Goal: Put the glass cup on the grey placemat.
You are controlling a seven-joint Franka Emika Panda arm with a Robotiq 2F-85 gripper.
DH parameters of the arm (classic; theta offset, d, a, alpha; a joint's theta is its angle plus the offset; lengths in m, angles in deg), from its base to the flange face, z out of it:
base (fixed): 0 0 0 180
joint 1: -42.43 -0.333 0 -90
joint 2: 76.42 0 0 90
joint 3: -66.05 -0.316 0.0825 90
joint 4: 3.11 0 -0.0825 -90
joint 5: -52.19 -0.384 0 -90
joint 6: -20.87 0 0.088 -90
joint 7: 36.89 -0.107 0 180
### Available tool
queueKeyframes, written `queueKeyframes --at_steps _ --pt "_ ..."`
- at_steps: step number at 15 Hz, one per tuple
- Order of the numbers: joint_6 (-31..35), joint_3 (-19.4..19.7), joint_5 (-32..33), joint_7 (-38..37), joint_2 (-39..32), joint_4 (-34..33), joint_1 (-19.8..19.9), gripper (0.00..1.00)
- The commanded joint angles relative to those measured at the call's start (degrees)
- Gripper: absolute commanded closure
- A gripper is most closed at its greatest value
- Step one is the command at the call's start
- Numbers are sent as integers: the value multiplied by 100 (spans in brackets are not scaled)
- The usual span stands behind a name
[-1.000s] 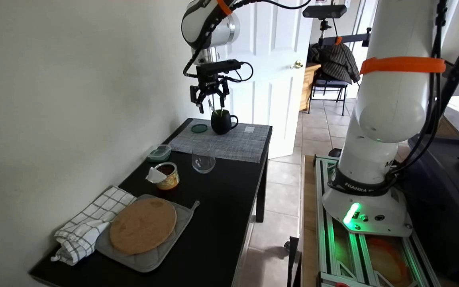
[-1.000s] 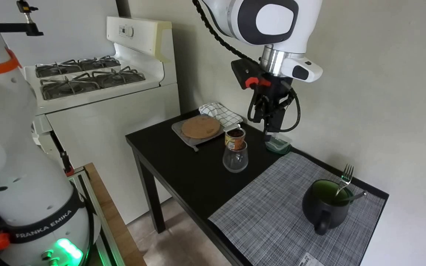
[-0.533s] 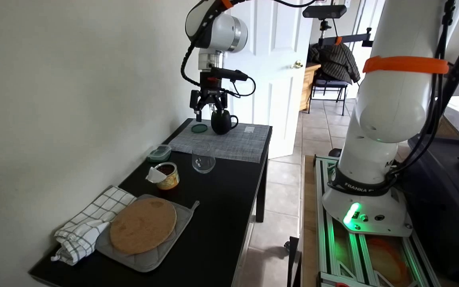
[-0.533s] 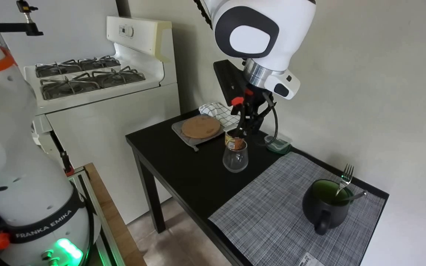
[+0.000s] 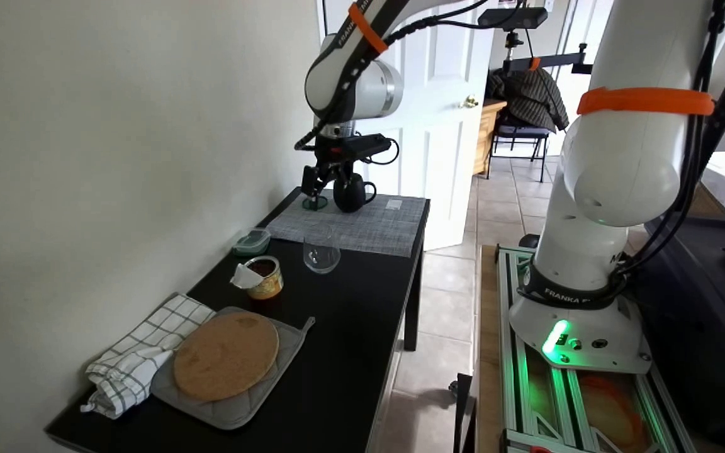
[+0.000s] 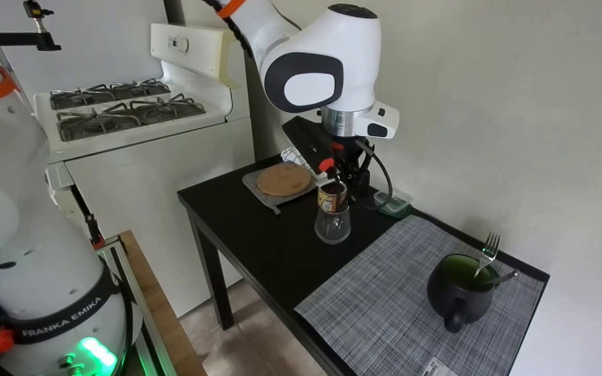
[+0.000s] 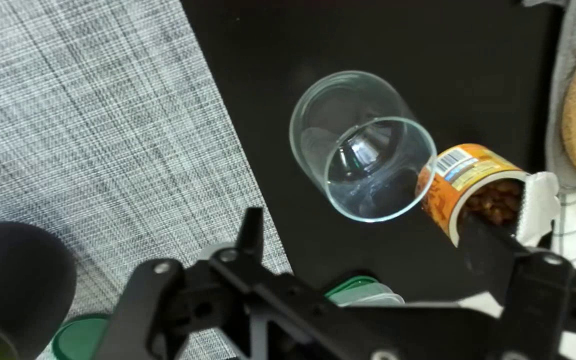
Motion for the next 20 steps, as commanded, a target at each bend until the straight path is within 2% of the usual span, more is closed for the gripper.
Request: queueKeyframes --at_steps 1,9,20 --pt "56 15 399 -307 5 50 -41 0" --pt "-123 -7 2038 -1627 -375 41 -14 0" --pt "120 -24 2086 -2225 -818 -181 -254 0"
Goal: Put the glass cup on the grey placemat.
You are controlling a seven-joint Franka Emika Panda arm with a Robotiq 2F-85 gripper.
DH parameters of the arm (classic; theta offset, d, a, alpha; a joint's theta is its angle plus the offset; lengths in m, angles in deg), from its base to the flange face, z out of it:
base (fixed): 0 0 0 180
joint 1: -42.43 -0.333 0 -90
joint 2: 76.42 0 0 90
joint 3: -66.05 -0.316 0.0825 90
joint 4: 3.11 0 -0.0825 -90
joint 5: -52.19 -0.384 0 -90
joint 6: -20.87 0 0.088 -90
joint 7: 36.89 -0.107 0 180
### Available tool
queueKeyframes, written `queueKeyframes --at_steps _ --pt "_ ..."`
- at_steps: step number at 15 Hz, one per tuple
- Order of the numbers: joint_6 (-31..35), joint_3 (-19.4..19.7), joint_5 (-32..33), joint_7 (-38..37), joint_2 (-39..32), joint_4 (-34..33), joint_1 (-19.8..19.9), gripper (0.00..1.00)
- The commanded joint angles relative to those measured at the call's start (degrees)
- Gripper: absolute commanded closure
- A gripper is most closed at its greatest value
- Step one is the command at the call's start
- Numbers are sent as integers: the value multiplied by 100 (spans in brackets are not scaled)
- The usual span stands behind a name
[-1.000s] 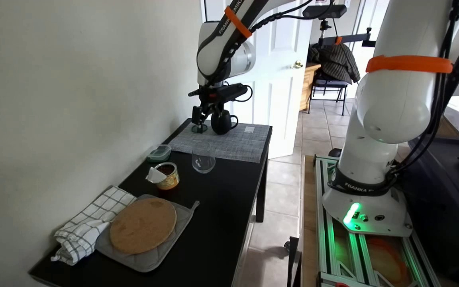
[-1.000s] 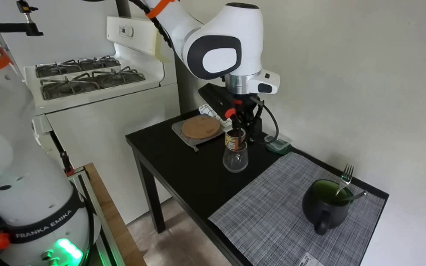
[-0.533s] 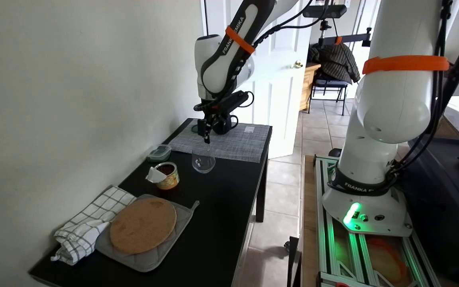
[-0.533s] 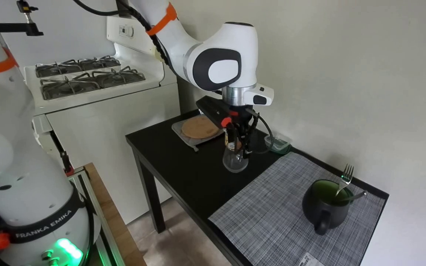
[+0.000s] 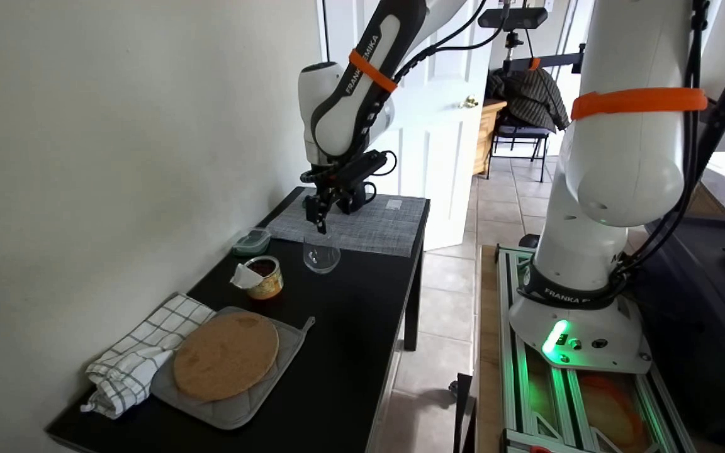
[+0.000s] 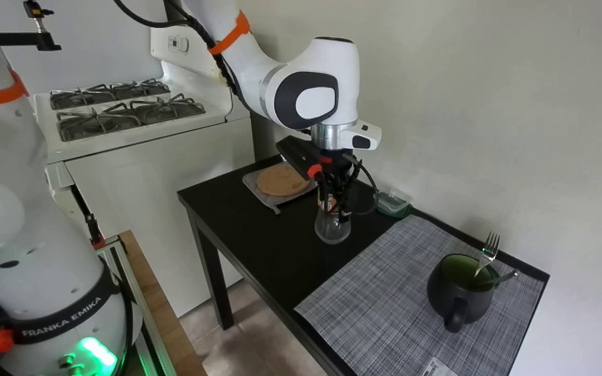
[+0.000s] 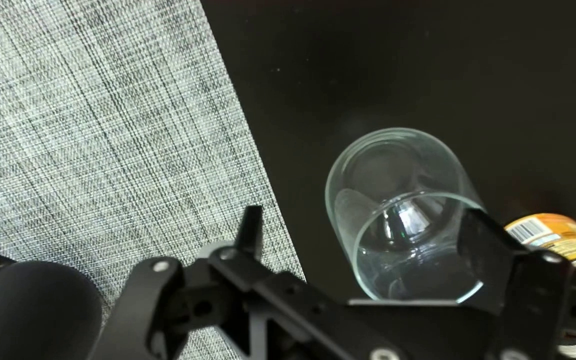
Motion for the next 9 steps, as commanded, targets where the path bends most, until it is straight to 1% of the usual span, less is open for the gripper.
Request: queueKeyframes --at_steps 1,2,3,5,6,7,9 --pt "141 24 72 -263 -263 -140 -54 0" --pt "168 19 6 -235 -306 -162 -56 3" --pt "238 23 -3 -245 -363 -187 -59 11" --pt "387 5 -133 -177 -471 -217 -57 21" --pt "442 12 -131 -194 -521 -233 -66 34" --pt "477 17 -129 -186 -566 -249 -73 39" --pt "522 25 -124 -174 -664 -279 -83 63"
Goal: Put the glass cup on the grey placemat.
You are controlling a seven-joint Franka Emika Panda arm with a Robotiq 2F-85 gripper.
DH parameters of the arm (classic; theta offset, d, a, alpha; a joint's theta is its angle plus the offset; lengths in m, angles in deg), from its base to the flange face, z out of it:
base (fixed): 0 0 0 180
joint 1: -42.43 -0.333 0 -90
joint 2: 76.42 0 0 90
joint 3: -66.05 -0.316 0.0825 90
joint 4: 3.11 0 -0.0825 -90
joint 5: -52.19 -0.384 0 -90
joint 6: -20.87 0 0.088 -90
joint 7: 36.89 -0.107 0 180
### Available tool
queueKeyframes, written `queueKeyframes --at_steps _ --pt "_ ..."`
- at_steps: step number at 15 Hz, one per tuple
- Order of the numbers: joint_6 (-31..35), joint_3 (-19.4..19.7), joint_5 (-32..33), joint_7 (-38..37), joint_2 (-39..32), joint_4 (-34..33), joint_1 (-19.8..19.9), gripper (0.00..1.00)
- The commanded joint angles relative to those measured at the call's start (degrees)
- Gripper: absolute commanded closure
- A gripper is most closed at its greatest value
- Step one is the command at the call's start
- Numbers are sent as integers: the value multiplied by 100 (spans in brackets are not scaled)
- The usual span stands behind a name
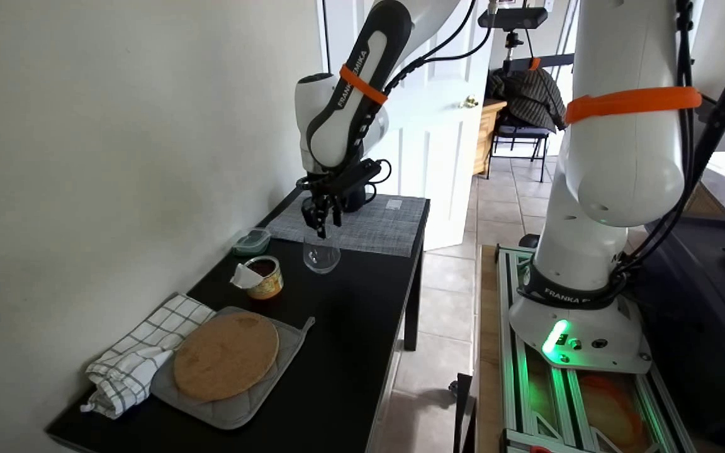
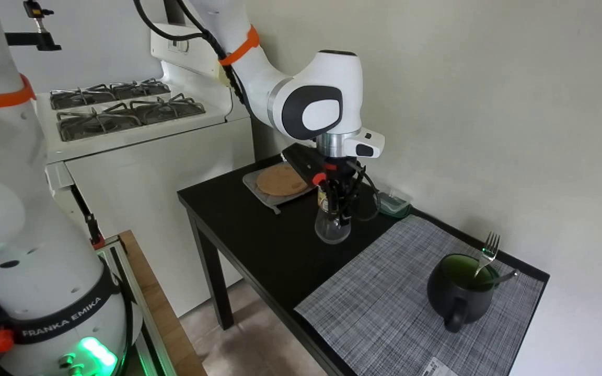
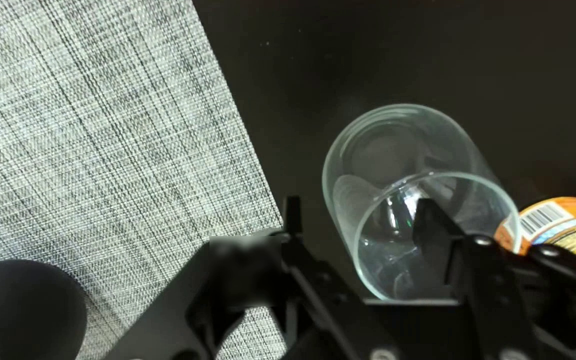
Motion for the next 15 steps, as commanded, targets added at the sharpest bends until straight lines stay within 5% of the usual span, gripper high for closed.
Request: queueKeyframes --at_steps 1,5,11,15 --pt "172 28 -88 -56 -264 -94 -70 70" --pt "274 88 94 -144 -338 -72 -132 99" --pt "301 134 239 -109 -39 -97 -238 99" --pt "834 534 1053 -767 -196 -526 -356 99"
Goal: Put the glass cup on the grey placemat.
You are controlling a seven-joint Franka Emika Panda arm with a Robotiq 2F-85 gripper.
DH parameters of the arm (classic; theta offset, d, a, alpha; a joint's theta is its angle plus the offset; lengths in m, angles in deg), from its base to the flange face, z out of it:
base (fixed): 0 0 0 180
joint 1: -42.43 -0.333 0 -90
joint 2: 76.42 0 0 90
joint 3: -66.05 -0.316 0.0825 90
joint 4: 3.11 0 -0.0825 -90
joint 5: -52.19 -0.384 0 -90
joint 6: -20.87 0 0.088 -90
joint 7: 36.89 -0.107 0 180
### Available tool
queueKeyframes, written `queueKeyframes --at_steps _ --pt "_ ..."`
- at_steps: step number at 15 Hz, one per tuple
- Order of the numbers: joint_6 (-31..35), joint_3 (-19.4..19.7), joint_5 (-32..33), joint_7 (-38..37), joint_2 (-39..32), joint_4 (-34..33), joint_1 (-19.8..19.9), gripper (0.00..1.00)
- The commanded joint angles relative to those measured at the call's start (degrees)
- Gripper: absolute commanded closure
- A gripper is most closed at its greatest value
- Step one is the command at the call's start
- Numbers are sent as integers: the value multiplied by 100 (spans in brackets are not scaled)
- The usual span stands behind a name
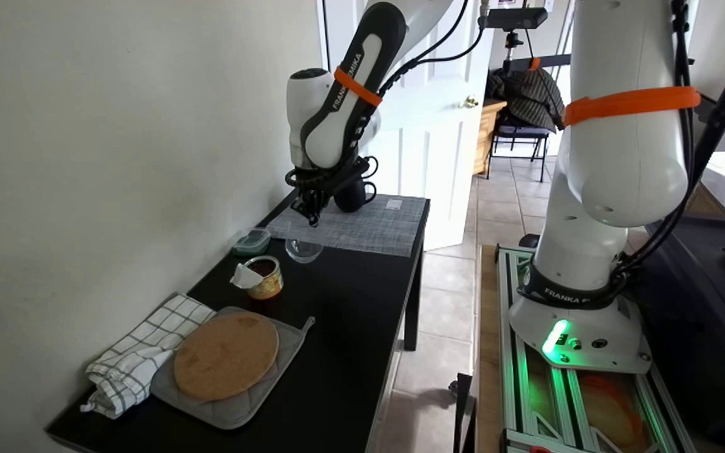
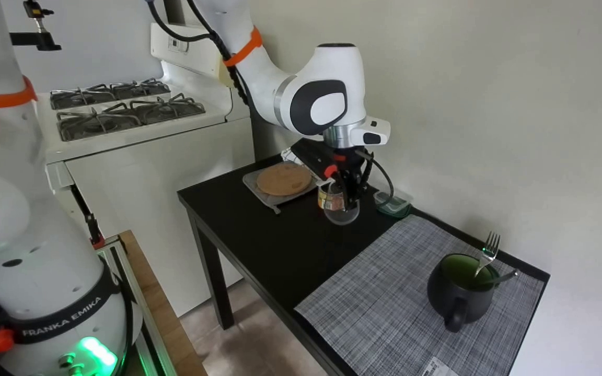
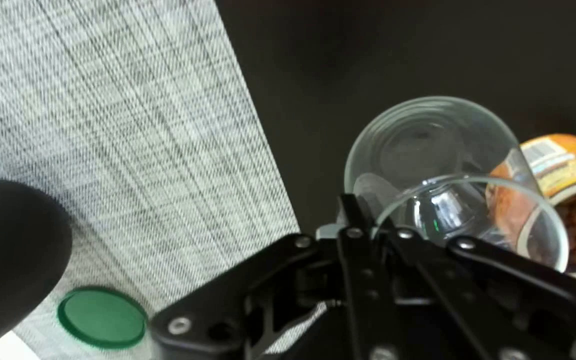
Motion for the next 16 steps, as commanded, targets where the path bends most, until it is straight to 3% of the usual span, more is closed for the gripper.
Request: queueKeyframes --at_steps 1,2,3,4,5,8,12,16 --pt "425 625 1249 -931 -114 -385 -263 99" --pt "397 1195 1743 -1154 -242 -645 -629 99" --pt "350 1466 2206 -1469 -324 -845 -748 99" --pt "225 1240 2272 -1625 -250 -851 -513 99" --pt "277 1051 1861 -1148 -133 -644 -375 95" --pt "275 1158 2081 -1329 -199 -803 -380 99" --pt "-686 1183 2159 -1044 -505 -1189 -287 99" --pt "-1156 952 1474 -554 -734 -1468 43 99"
